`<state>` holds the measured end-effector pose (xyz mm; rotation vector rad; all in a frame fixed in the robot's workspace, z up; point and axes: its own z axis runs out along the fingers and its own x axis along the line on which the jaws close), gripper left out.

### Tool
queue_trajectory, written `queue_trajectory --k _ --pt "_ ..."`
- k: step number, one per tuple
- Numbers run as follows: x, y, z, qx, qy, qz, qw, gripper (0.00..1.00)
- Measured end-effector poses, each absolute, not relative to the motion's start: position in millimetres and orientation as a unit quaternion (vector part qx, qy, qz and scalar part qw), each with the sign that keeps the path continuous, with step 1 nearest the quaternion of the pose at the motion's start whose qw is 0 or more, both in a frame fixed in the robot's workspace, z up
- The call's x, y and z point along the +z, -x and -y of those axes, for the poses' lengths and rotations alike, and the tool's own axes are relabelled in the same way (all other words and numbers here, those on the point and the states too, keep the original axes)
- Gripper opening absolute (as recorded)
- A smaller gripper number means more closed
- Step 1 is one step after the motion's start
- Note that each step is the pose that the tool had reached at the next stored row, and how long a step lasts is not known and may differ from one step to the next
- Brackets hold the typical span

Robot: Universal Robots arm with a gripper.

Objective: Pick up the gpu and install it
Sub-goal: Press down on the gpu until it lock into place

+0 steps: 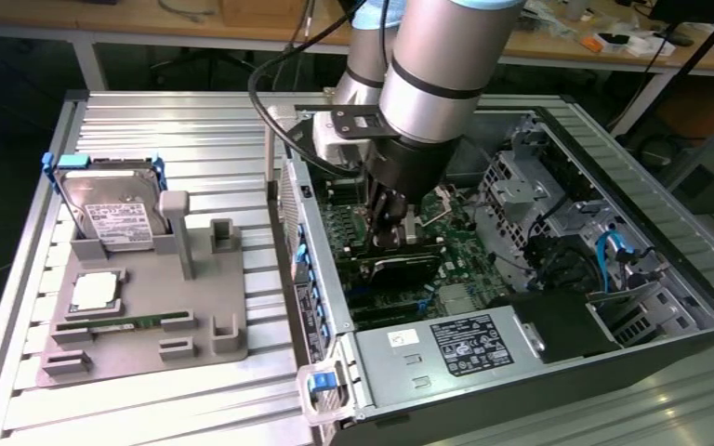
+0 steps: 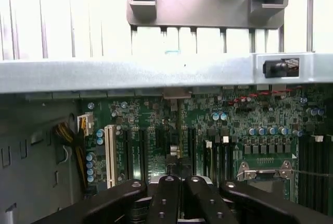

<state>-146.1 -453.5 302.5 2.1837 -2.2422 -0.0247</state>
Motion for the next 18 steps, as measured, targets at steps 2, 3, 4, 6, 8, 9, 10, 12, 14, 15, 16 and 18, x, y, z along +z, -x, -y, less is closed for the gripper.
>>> queue_trajectory --k 2,3,4,6,8,9,10,12,14,15,16,18 --pt "303 149 454 -0.01 -0.698 0.716 0.008 0.11" --pt "304 151 454 -0.012 -0.698 0.716 0.009 0.11" --pt "304 153 454 -0.012 -0.698 0.716 0.01 0.11" --pt "304 159 454 -0.013 -0.698 0.716 0.01 0.11" --pt "304 165 454 -0.014 -0.697 0.717 0.01 0.11" --pt "304 167 453 -0.014 -0.697 0.717 0.01 0.11" --pt "304 170 454 -0.015 -0.697 0.717 0.01 0.11" --pt "304 175 454 -0.018 -0.697 0.717 0.009 0.11" --pt "304 177 454 -0.022 -0.697 0.717 0.007 0.11" --pt "304 178 454 -0.024 -0.697 0.717 0.006 0.11" --pt "304 180 454 -0.026 -0.697 0.717 0.006 0.11" --pt "304 183 454 -0.03 -0.697 0.717 0.007 0.11"
